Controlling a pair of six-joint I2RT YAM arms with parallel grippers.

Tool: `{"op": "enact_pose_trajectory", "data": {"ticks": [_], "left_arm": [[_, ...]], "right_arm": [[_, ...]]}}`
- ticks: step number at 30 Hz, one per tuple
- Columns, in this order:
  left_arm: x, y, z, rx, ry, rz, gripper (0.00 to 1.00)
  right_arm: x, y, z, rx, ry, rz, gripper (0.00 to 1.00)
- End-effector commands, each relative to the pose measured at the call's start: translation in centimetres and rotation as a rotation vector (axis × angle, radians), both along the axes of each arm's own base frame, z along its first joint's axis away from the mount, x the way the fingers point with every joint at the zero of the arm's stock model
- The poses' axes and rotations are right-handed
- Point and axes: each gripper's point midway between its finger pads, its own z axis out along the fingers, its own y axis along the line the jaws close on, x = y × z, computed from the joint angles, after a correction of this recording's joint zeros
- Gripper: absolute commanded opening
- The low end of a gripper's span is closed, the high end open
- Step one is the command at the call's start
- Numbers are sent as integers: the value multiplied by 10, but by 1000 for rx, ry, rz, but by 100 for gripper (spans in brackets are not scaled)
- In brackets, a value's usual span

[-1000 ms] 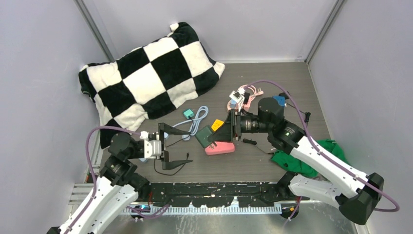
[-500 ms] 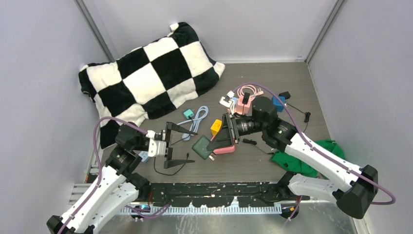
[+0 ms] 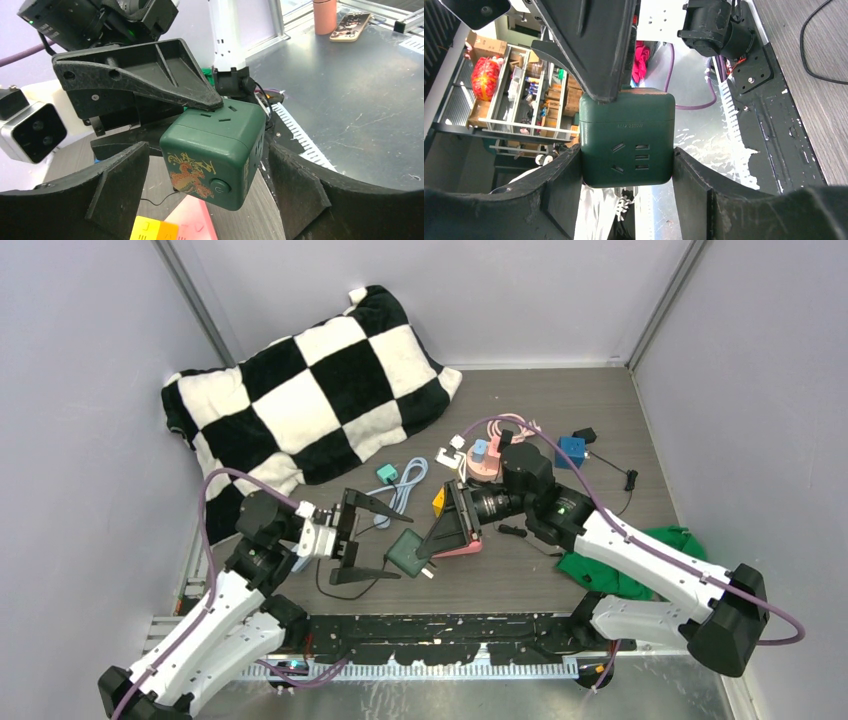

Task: Insert the plug
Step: Pick up the plug from the center of the board.

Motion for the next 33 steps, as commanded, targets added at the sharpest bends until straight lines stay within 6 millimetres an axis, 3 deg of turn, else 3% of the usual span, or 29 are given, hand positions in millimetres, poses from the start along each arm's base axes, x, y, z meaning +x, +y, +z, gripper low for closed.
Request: {"op": "enact_pose_trajectory", "data": {"ticks": [1, 4, 8, 12, 14, 15, 16, 21, 29, 33], "left_arm": [[-9, -1, 7, -7, -19, -62, 88], [-9, -3, 7, 8, 17, -74, 79], [-6, -5, 7, 26, 84, -67, 52], [3, -5, 12, -2, 142, 22, 15], [7, -2, 15, -33, 166, 85, 6], [8, 0, 16, -47, 183, 113, 6], [11, 1, 17, -64, 207, 146, 5], [46, 16, 20, -91, 453, 438, 0], [97, 36, -7, 139, 778, 830, 1], [112, 43, -24, 244, 919, 965, 0]], "right_arm": [[-2, 4, 27, 87, -73, 12, 40], [-3, 4, 27, 96, -82, 13, 40], [-3, 5, 25, 98, -85, 9, 42], [2, 1, 23, 86, -121, -40, 65], [10, -4, 22, 58, -173, -124, 83], [16, -8, 22, 39, -200, -177, 95], [21, -14, 23, 28, -232, -231, 99], [50, -50, 29, -40, -338, -507, 100], [91, -120, -2, -286, -401, -915, 100], [95, -136, -18, -365, -397, -978, 100]]}}
